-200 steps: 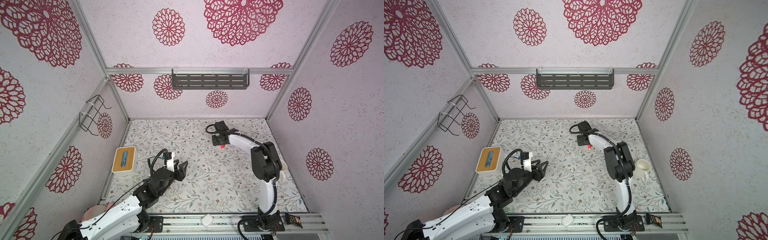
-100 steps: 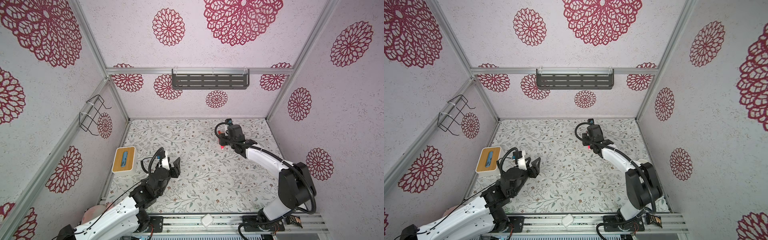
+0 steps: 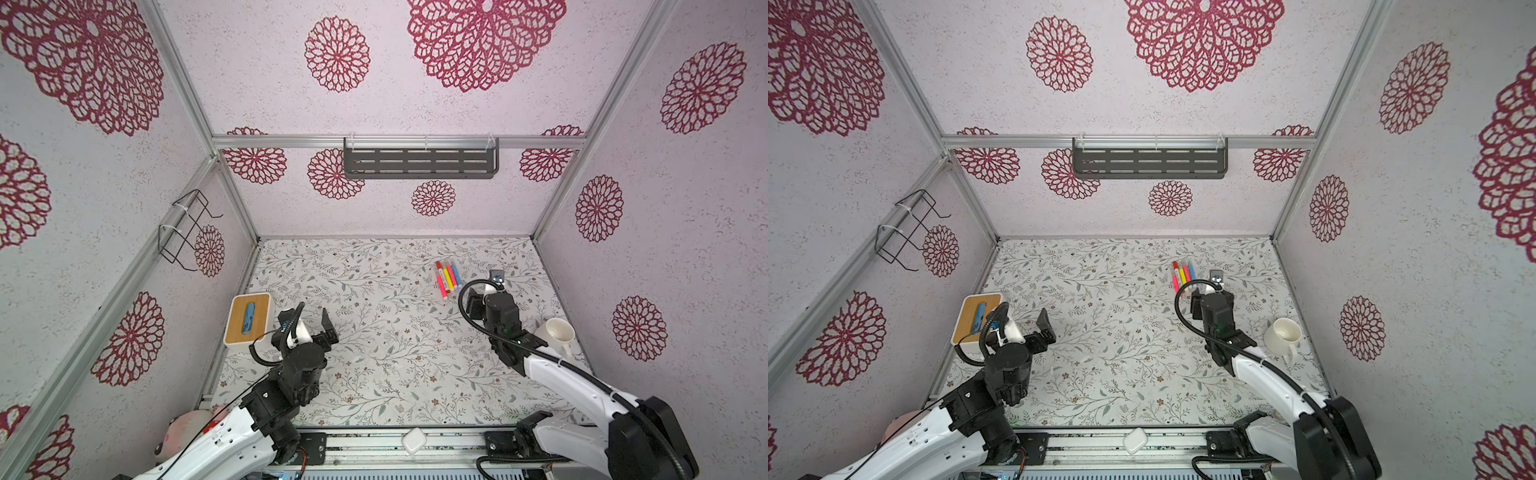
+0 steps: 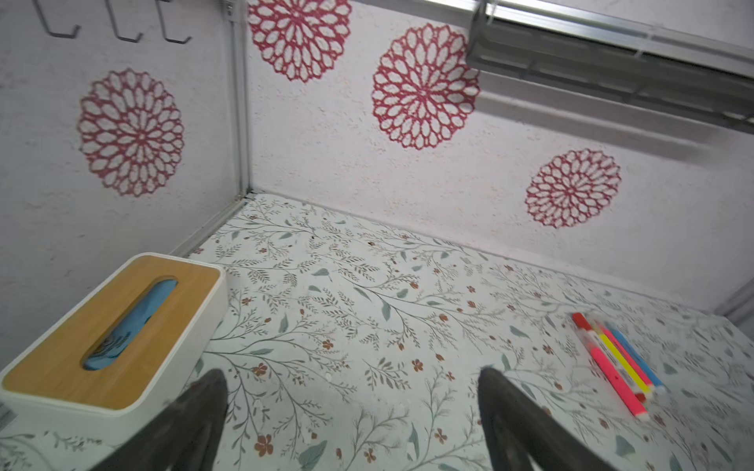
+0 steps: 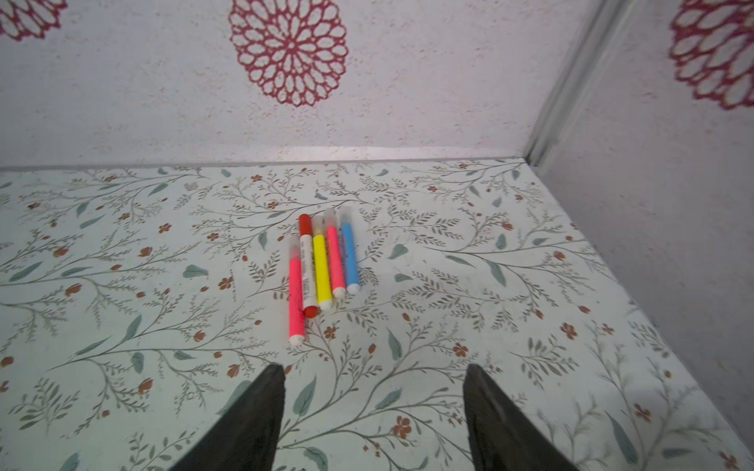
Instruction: Insert the pens into the pen caps
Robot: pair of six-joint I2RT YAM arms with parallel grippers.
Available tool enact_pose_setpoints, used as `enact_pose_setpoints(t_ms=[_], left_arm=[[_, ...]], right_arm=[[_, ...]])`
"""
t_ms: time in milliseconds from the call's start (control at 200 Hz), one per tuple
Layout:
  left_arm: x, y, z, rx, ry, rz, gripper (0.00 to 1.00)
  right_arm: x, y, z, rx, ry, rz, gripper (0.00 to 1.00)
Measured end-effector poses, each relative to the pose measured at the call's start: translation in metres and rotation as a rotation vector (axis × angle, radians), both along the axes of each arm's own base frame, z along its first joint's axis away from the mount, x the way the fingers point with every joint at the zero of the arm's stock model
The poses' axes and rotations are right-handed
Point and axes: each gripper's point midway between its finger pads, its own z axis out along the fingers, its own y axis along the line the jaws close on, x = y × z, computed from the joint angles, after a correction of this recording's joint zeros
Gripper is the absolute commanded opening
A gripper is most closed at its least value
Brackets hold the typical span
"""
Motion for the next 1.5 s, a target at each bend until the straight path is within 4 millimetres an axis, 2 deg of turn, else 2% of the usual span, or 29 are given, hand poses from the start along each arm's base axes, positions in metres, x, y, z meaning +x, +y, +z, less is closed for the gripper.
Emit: enact_pose_setpoints(t_ms=[10,25,40,185,260,380,495,610,766,831,966,1036,1166,1501], left_arm=[[0.0,0.002,0.0,0.004,-0.002,0.011,0.97],[-0.001,0.005,0.001,0.006,-0.005,0.023,0.97],[-0.002,0.007,0.002,0.011,-0.008,0.036,0.97],[-0.008,0.029,0.003,0.048,-0.04,0.148,0.97],[-0.01,0.038,-0.002,0.081,-0.044,0.202,0.97],[-0.015,0.055,-0.012,0.144,-0.029,0.299,0.97],[-0.021,0.068,-0.011,0.18,-0.028,0.386,0.97],[-0.026,0.081,-0.011,0.218,-0.017,0.47,0.97],[-0.028,0.104,-0.018,0.267,0.026,0.584,0.98],[-0.027,0.114,-0.028,0.28,0.05,0.614,0.97],[-0.026,0.128,-0.062,0.325,0.126,0.628,0.97],[-0.024,0.13,-0.072,0.337,0.164,0.618,0.97],[-0.02,0.134,-0.075,0.319,0.174,0.615,0.97],[-0.016,0.132,-0.075,0.291,0.168,0.583,0.98]], right_arm=[[-0.002,-0.002,0.0,0.0,-0.004,-0.006,0.78],[-0.005,-0.007,0.001,-0.005,-0.016,-0.02,0.95],[-0.009,-0.01,0.001,-0.006,-0.024,-0.032,0.98],[-0.038,-0.051,0.01,-0.029,-0.121,-0.186,0.99],[-0.052,-0.069,0.01,-0.041,-0.167,-0.264,0.99],[-0.077,-0.093,-0.01,-0.089,-0.199,-0.345,0.99],[-0.096,-0.107,-0.031,-0.127,-0.201,-0.38,0.99],[-0.104,-0.114,-0.04,-0.144,-0.196,-0.402,0.99],[-0.106,-0.116,-0.047,-0.151,-0.18,-0.405,0.99],[-0.105,-0.115,-0.051,-0.163,-0.164,-0.403,0.99],[-0.103,-0.114,-0.061,-0.195,-0.121,-0.39,0.99],[-0.102,-0.112,-0.067,-0.212,-0.096,-0.382,0.99],[-0.099,-0.112,-0.072,-0.24,-0.06,-0.381,0.99],[-0.102,-0.12,-0.058,-0.199,-0.11,-0.449,0.99]])
